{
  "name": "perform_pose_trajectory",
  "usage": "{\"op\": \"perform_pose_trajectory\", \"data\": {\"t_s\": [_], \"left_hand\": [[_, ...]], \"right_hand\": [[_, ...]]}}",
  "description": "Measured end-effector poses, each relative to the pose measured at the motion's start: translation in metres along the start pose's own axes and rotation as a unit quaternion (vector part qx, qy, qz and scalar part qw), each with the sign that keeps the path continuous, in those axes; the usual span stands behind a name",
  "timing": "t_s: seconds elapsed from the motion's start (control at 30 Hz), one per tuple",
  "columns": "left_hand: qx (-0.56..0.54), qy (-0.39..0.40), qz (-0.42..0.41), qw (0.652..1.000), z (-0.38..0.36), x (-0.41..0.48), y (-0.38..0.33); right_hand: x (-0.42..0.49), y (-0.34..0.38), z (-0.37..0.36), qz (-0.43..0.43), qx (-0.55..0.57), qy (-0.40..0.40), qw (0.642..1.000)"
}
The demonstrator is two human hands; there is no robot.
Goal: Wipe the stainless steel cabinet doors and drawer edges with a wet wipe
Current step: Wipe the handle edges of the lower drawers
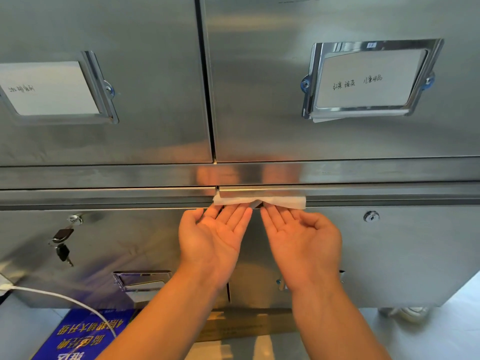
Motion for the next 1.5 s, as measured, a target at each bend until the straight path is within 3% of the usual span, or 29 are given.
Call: {"op": "perform_pose_trajectory", "data": {"t_s": [0.2, 0.6, 0.9, 1.23, 1.5], "left_hand": [[-0.065, 0.011, -0.028, 0.997, -0.013, -0.004, 0.016], [-0.021, -0.006, -0.041, 0.999, -0.035, 0.000, 0.048], [-0.014, -0.005, -0.008, 1.000, -0.076, 0.005, 0.133], [-0.031, -0.004, 0.091, 0.995, -0.146, 0.016, 0.275], [-0.038, 0.026, 0.141, 0.989, -0.176, 0.019, 0.324]], "right_hand": [[-0.003, -0.006, -0.007, -0.011, 0.099, 0.009, 0.995], [0.001, 0.034, 0.001, 0.020, 0.099, -0.012, 0.995], [-0.002, 0.129, 0.037, 0.038, 0.067, -0.043, 0.996], [-0.010, 0.283, 0.075, 0.119, 0.045, -0.062, 0.990], [-0.010, 0.338, 0.081, 0.155, 0.065, -0.031, 0.985]]}}
Point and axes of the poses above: each hand's wrist, its own x-axis towards the middle knuckle, its own z-axis out of the back of the hand, y = z × x, the point moved 5 cm from there along x, towards the middle knuckle
